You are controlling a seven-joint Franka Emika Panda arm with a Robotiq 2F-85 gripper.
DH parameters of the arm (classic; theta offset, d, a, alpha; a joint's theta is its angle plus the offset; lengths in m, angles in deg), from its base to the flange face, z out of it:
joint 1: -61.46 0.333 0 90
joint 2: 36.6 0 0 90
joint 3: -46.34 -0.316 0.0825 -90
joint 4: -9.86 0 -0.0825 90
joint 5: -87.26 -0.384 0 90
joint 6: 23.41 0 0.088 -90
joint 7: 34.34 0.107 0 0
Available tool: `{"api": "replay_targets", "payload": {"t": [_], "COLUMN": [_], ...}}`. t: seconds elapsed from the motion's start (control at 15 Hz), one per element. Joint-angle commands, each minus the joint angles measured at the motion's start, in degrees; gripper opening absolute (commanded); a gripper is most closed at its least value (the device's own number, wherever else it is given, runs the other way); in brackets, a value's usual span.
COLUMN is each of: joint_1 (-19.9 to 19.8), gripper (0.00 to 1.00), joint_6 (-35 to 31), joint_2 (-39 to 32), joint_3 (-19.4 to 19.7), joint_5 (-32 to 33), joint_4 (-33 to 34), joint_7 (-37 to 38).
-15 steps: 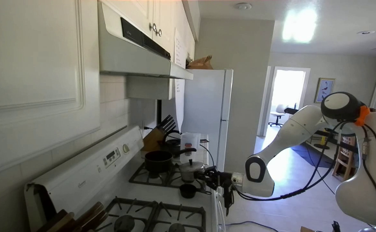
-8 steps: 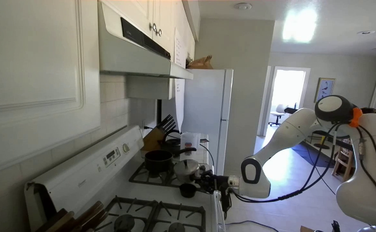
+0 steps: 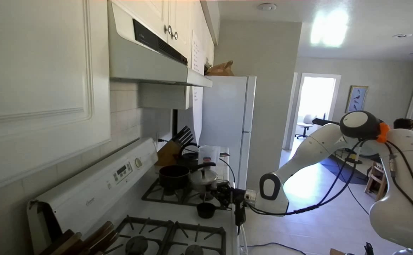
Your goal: Move the pot on the stove
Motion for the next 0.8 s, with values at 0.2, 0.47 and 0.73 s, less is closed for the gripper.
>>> {"api": "replay_targets", "payload": {"t": [0.2, 0.47, 0.73], "joint_1": [-3.6, -5.5, -7.9], "gripper": [0.05, 0.05, 0.05], "joint_6": [4.6, 4.9, 5.2], "joint_2": [-5.9, -7.0, -7.3], "joint_3": [-1.9, -3.1, -4.6], "joint_5": [0.0, 0.0, 0.0], "joint_4": [0.0, -1.4, -3.5], "joint_7": [-3.9, -4.6, -5.4]}}
